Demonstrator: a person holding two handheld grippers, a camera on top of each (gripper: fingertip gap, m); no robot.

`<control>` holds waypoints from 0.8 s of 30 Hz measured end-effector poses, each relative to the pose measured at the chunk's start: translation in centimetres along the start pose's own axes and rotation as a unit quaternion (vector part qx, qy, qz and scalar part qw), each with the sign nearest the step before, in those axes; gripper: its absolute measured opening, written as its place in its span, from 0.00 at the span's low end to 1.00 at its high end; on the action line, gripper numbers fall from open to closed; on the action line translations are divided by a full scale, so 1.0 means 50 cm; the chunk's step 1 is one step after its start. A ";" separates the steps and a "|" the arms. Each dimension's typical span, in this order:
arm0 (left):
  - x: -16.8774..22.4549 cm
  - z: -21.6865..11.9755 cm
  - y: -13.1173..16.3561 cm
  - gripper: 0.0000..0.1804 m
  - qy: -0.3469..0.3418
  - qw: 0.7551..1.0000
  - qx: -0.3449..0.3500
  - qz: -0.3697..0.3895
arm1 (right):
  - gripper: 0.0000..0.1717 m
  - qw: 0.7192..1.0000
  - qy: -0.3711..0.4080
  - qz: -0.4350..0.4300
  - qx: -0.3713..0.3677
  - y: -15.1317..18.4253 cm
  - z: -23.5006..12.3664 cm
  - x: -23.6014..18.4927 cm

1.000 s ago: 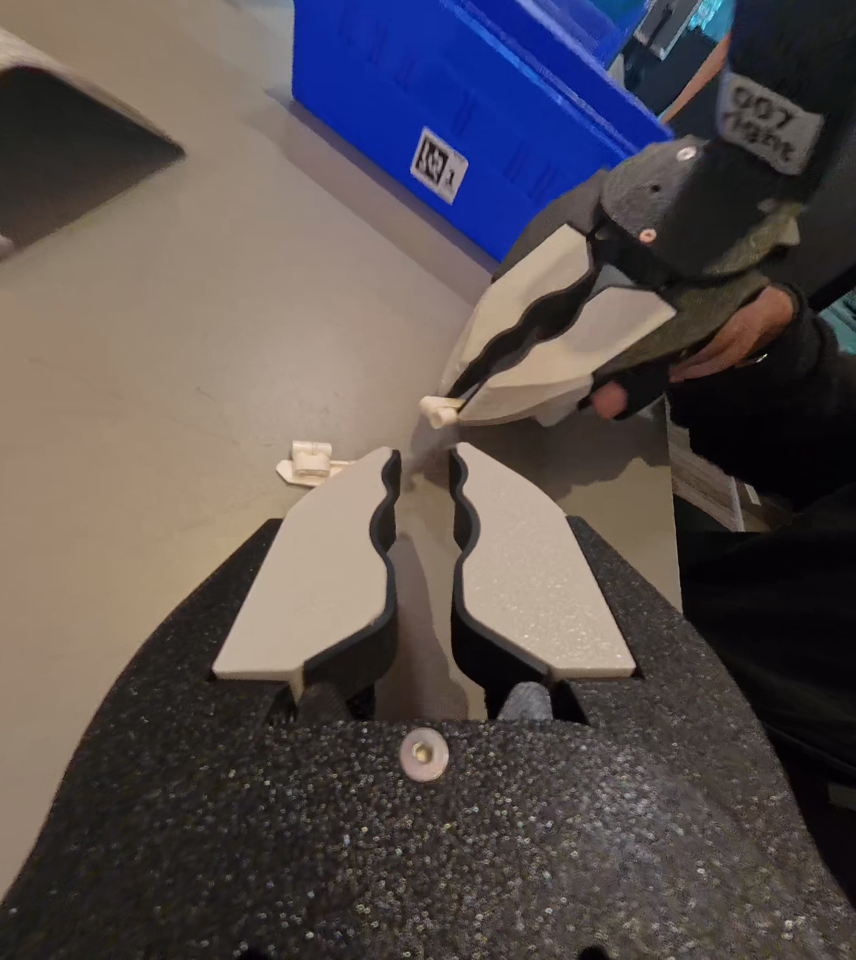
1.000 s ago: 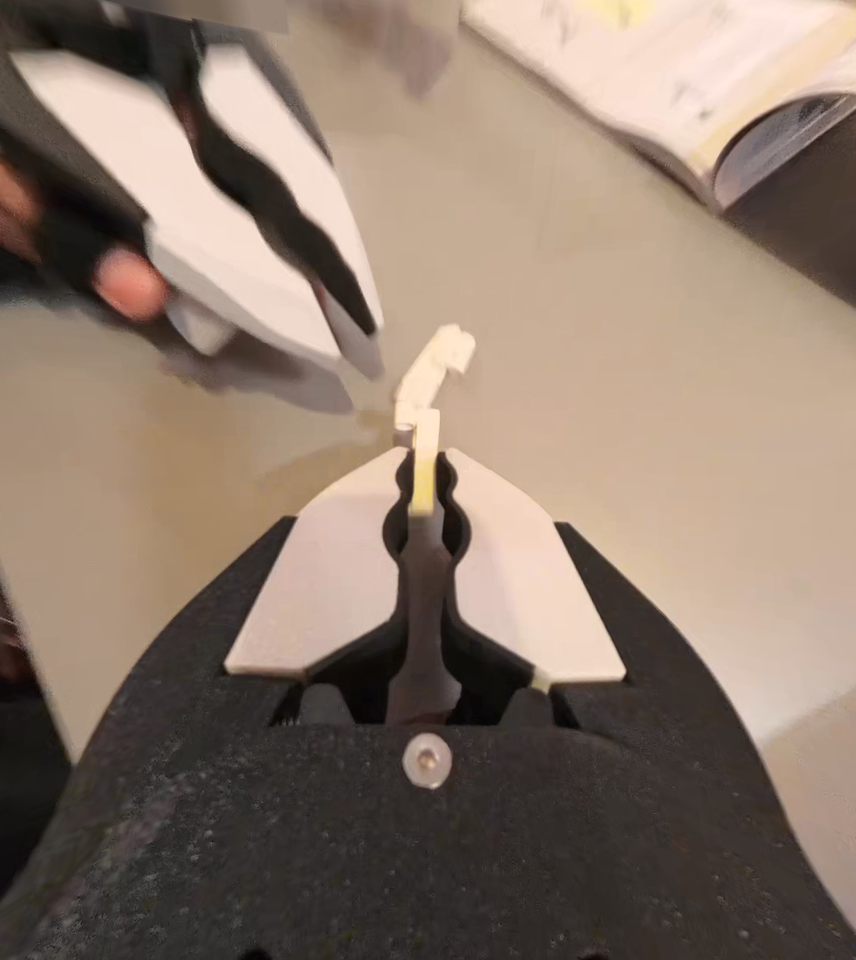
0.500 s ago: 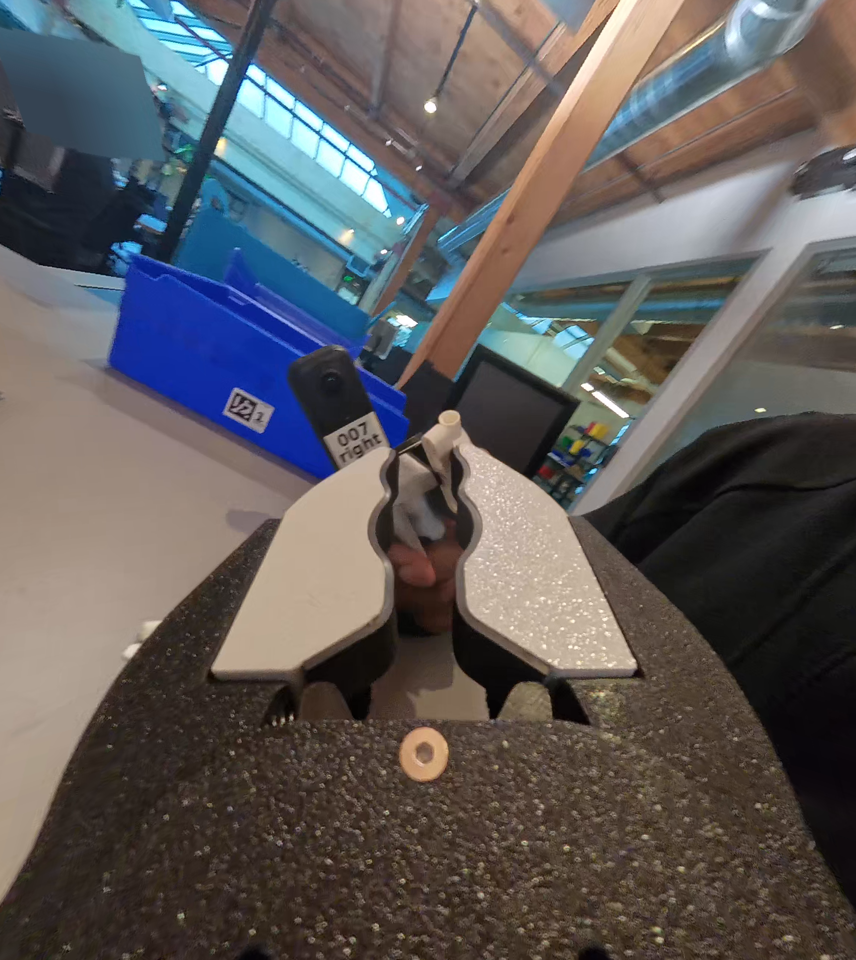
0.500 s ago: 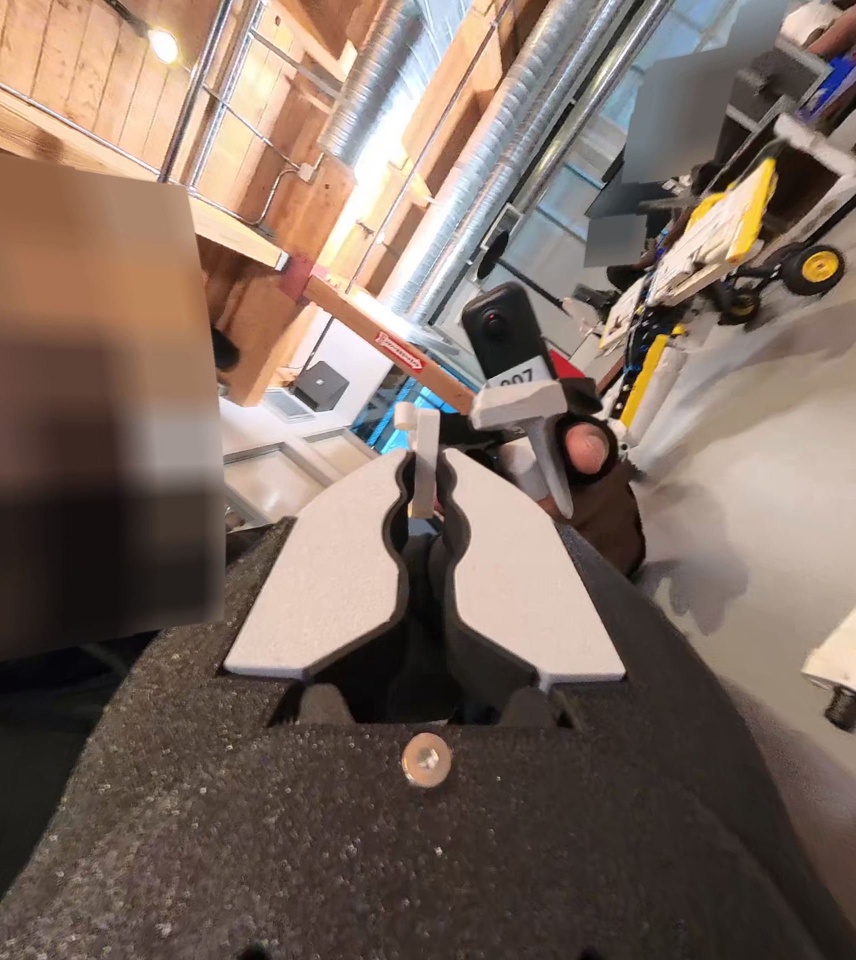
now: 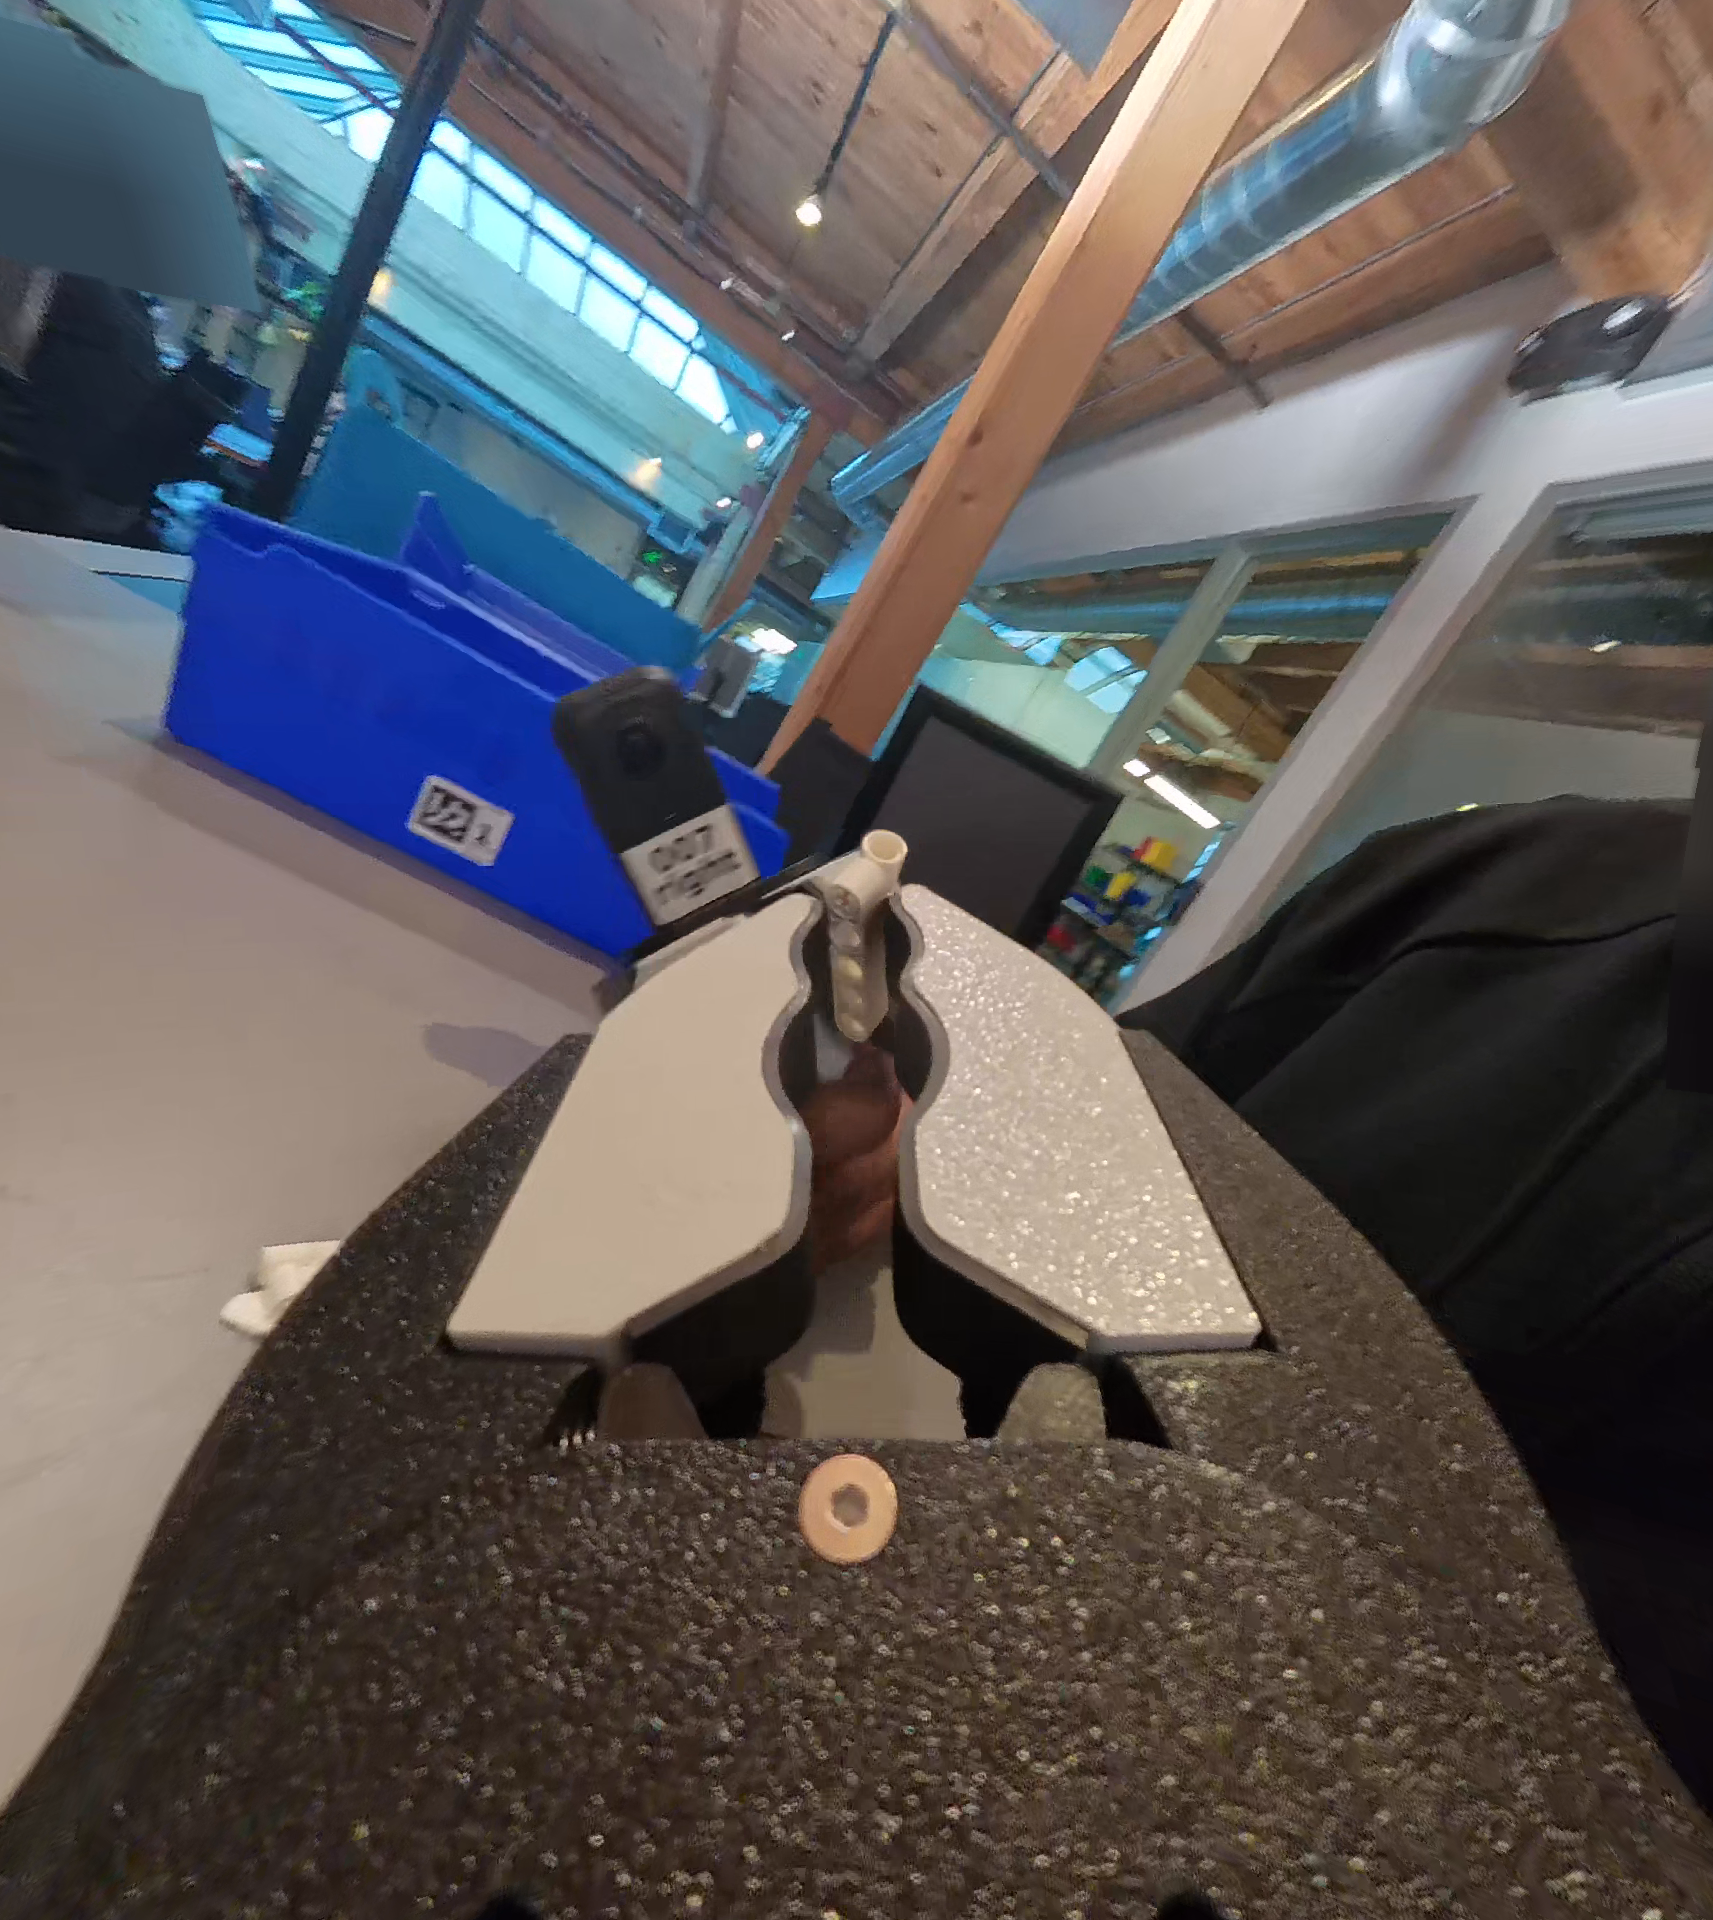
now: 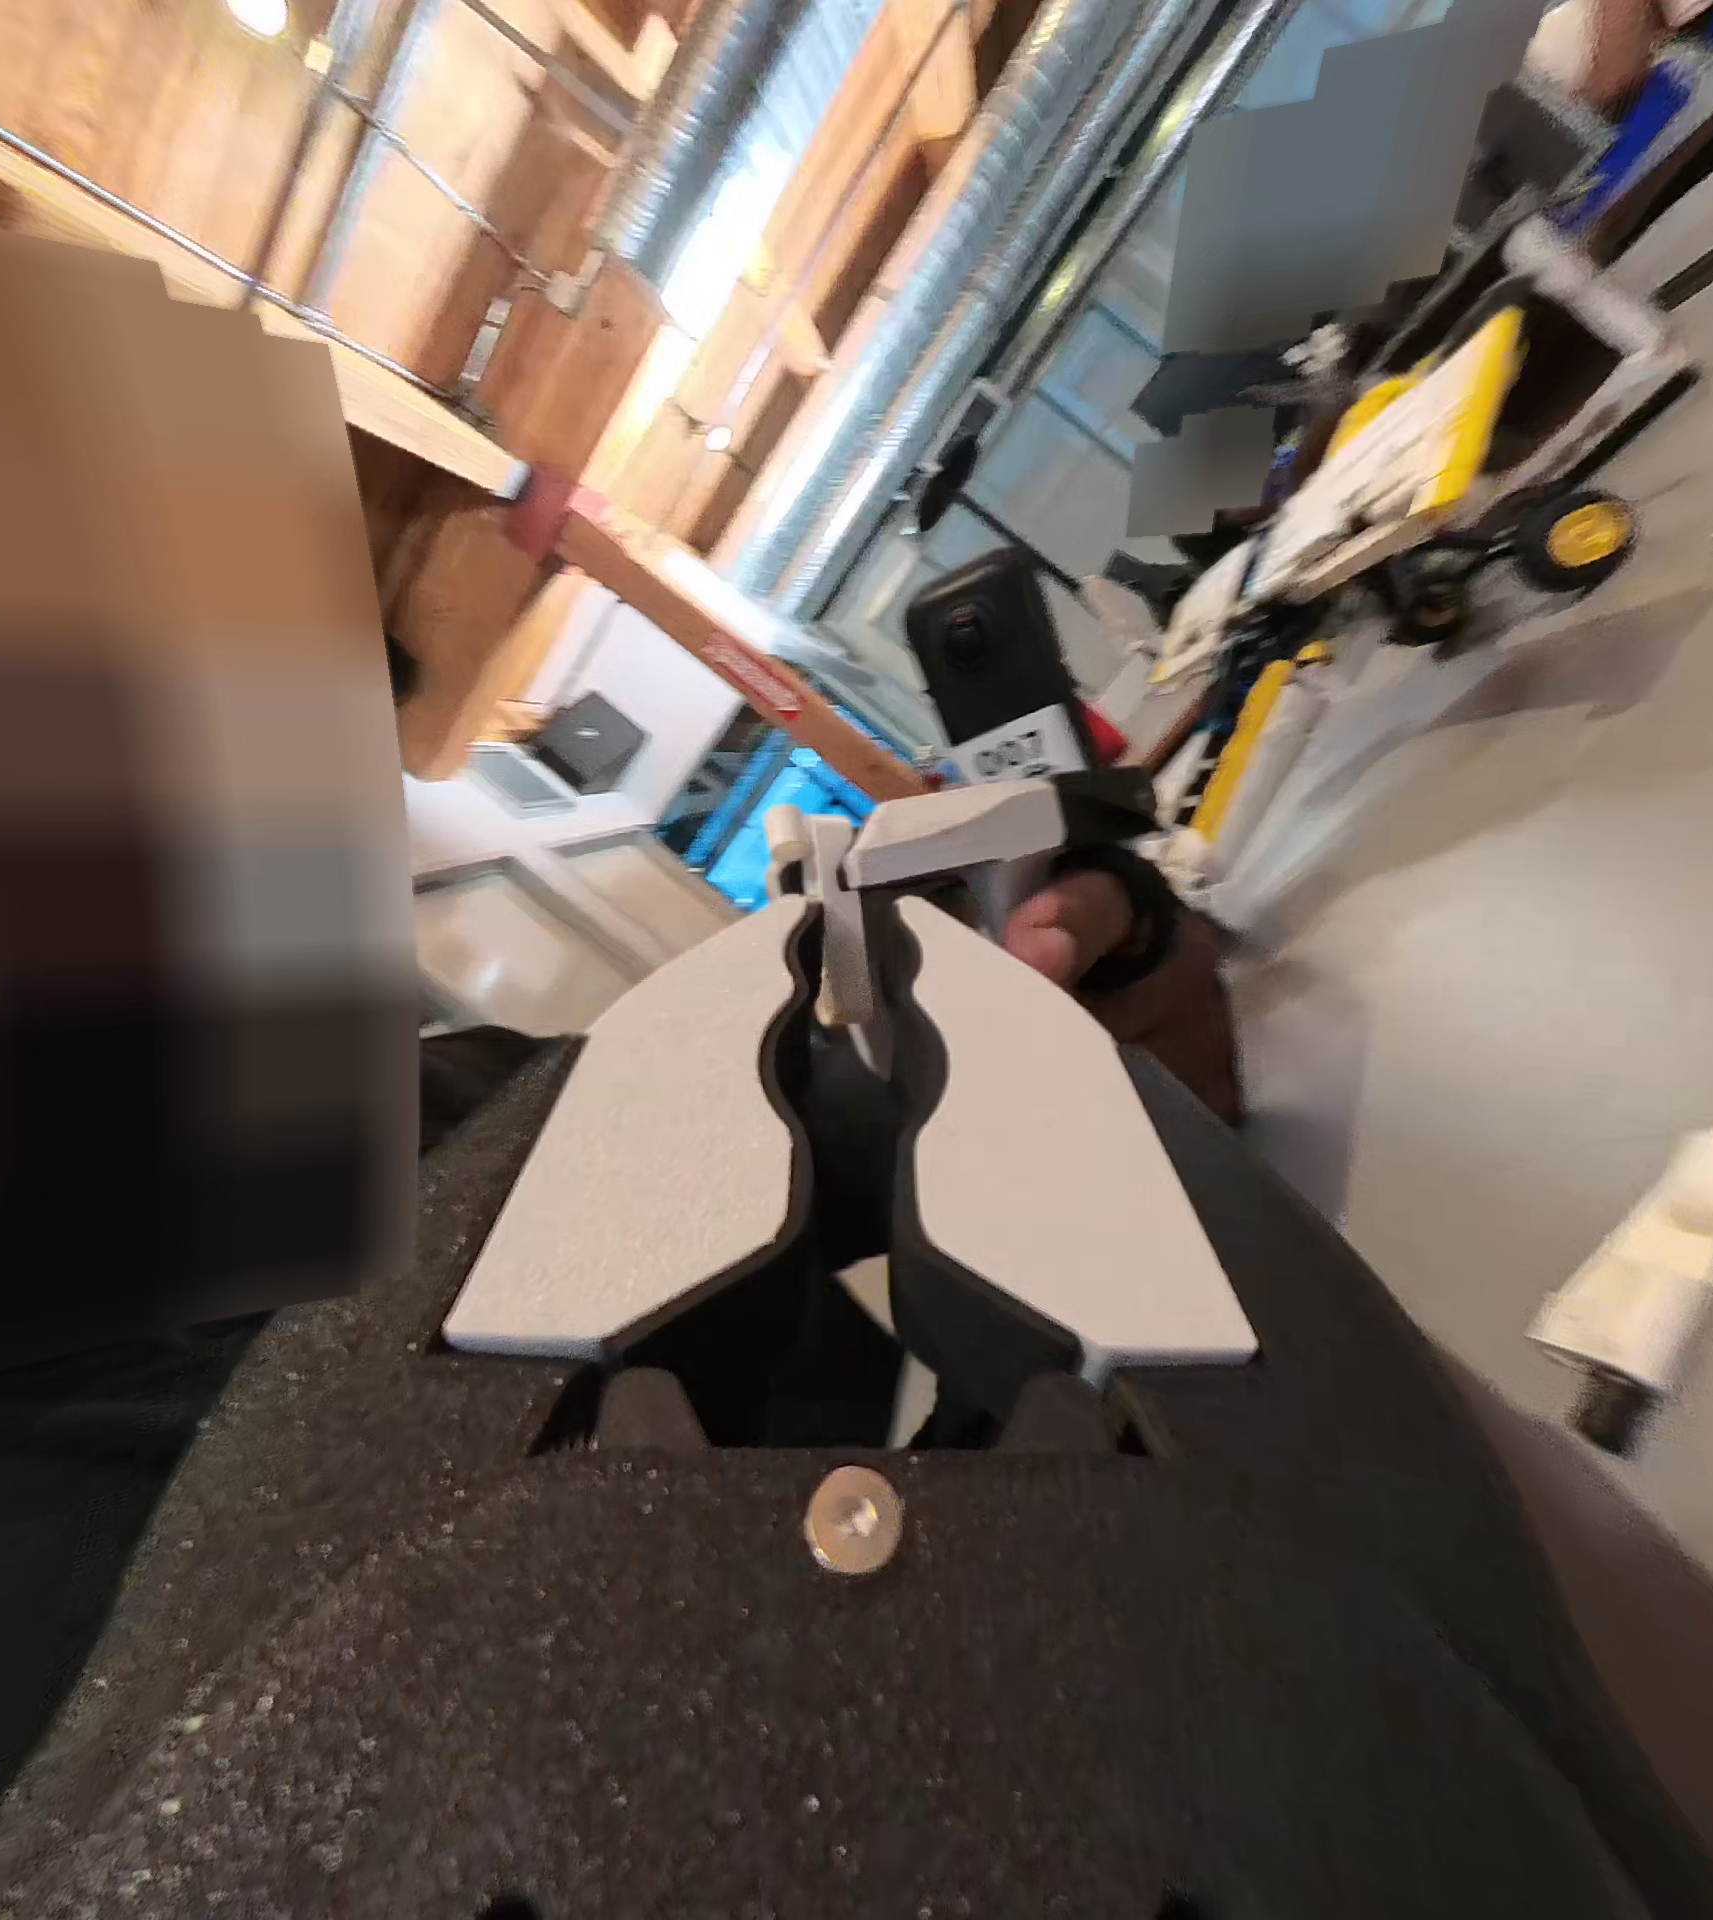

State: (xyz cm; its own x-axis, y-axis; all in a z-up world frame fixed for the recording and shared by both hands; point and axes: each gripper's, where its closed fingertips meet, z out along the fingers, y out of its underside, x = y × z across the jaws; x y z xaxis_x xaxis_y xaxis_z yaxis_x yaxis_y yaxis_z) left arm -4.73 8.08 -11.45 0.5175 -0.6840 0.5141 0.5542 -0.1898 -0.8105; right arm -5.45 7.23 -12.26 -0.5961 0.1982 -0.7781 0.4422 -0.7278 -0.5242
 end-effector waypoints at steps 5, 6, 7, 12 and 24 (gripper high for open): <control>-0.056 -0.016 0.017 0.06 -0.129 0.984 -0.094 0.083 | 0.09 0.951 0.185 -0.236 -0.076 -0.023 -0.036 0.045; -0.064 -0.018 0.025 0.05 -0.147 0.977 -0.119 0.099 | 0.10 0.931 0.205 -0.283 -0.107 -0.019 -0.038 0.047; -0.067 -0.018 0.031 0.05 -0.156 0.972 -0.135 0.113 | 0.10 0.911 0.219 -0.323 -0.132 -0.016 -0.037 0.048; -0.067 -0.017 0.058 0.05 -0.153 0.961 -0.180 0.143 | 0.08 0.882 0.208 -0.381 -0.186 0.002 -0.026 0.050; -0.061 -0.011 0.083 0.05 -0.149 0.951 -0.213 0.168 | 0.05 0.878 0.194 -0.381 -0.216 0.021 -0.038 0.050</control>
State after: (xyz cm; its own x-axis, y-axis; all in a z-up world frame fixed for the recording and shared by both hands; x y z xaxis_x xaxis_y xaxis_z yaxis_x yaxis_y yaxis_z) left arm -4.37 8.99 -16.56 0.8155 -0.5386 0.2119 0.0436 -0.3081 -0.9504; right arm -5.23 8.20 -15.43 -0.5927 0.7895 -0.1597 0.2763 0.0131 -0.9610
